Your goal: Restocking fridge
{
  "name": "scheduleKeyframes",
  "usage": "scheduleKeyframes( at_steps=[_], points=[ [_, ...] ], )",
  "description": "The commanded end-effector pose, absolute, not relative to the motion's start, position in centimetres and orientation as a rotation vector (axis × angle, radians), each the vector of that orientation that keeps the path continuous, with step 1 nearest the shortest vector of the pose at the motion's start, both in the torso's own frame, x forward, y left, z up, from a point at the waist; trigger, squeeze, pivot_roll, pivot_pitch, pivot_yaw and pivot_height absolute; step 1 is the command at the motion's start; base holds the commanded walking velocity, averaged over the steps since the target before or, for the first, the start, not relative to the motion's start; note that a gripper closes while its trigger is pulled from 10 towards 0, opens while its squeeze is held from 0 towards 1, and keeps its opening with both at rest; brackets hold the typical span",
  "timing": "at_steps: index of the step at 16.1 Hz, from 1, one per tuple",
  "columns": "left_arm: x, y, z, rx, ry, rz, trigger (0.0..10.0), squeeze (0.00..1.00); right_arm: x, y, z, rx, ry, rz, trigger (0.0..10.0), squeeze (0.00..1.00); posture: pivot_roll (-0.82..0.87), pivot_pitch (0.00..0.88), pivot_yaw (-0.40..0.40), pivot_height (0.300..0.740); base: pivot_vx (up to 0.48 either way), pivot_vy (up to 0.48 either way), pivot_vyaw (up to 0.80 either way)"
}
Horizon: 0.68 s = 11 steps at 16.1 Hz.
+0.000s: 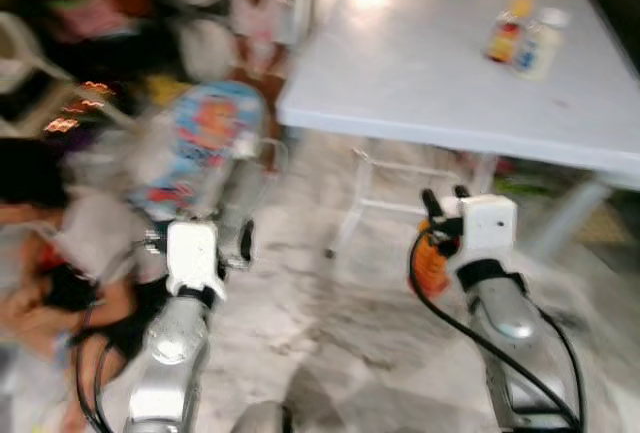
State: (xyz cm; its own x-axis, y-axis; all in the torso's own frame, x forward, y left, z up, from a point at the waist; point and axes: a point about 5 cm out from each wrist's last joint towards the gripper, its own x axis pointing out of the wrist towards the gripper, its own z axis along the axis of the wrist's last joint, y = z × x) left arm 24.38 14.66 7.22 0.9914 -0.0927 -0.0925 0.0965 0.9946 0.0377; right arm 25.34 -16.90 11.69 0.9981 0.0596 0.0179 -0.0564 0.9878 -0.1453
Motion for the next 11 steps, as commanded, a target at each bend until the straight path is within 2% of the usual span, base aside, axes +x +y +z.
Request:
scheduleKeyframes(
  at_steps=[1, 7, 11],
  points=[
    [24.5, 14.7, 7.5, 0.058, 0.091, -0.099, 10.0, 0.0, 25.4, -16.9, 12.3, -0.145, -0.049, 0.06, 10.0, 0.0, -0.03, 0.0, 0.037, 0.74, 0.0, 0.0, 0.8],
    [25.7, 14.5, 9.3, 0.089, 0.036, -0.089, 10.0, 0.0, 26.3, -16.6, 13.5, -0.161, -0.082, 0.077, 10.0, 0.0, -0.02, 0.0, 0.027, 0.74, 0.0, 0.0, 0.8],
    [25.4, 14.4, 9.6, 0.105, 0.037, -0.088, 10.0, 0.0, 26.1, -16.7, 13.3, -0.148, -0.077, 0.062, 10.0, 0.0, 0.0, 0.0, 0.042, 0.74, 0.0, 0.0, 0.8]
  ],
)
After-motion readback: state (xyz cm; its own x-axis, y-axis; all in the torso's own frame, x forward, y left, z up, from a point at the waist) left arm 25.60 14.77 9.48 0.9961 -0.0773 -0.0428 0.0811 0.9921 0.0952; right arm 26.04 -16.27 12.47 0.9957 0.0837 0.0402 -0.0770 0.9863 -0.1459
